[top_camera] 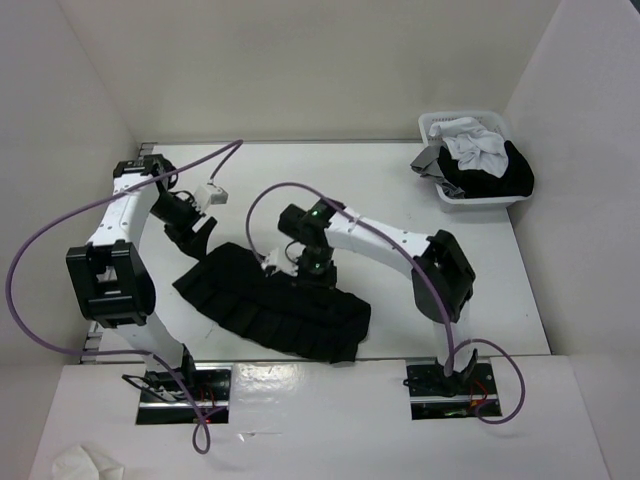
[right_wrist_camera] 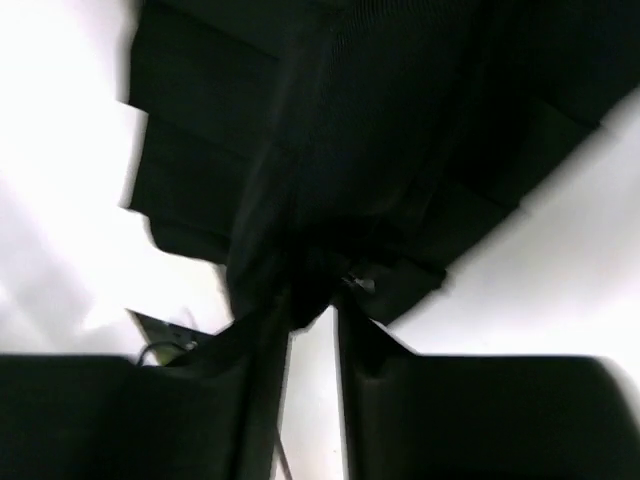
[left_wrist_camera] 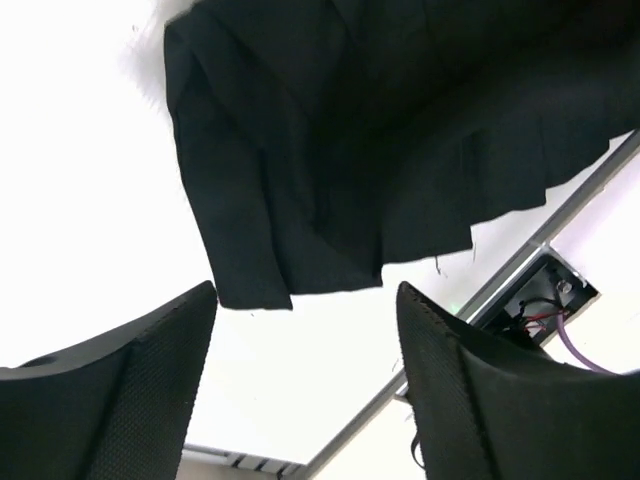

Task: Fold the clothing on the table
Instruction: Fold the skirt

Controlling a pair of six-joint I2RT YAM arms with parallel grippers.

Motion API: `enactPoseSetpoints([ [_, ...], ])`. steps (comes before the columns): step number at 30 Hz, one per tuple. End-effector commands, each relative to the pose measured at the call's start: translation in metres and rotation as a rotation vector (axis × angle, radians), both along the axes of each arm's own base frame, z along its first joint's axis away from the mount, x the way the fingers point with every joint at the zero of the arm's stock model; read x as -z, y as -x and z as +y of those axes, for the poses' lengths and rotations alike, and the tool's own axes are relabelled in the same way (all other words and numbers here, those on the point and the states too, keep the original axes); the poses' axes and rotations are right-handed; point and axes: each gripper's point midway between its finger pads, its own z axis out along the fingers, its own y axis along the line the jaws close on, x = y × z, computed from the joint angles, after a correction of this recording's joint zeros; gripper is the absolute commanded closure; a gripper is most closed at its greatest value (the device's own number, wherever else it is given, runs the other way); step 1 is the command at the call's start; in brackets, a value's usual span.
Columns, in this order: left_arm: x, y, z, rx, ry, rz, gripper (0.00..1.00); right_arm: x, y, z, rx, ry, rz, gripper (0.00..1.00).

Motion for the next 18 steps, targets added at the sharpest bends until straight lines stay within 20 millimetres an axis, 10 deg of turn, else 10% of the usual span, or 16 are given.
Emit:
enactPoseSetpoints([
  [1,-0.015,0.007,0.004,0.043,-0.020,-0.056,0.19,-0.012,0.039,0.007,-0.088,-0.018,0.030,0.67],
  [5,-0.027,0.005,0.019,-0.009,-0.031,-0.105,0.18,0.001,0.094,0.019,-0.229,0.026,0.085,0.41],
  [9,-0.035,0.003,0.039,-0.070,-0.050,-0.134,0.18,0.003,0.105,0.019,-0.238,0.042,0.094,0.24],
  [18,-0.050,-0.014,0.084,-0.333,-0.060,-0.178,0.16,-0.033,0.023,0.044,0.015,-0.080,-0.092,0.15],
])
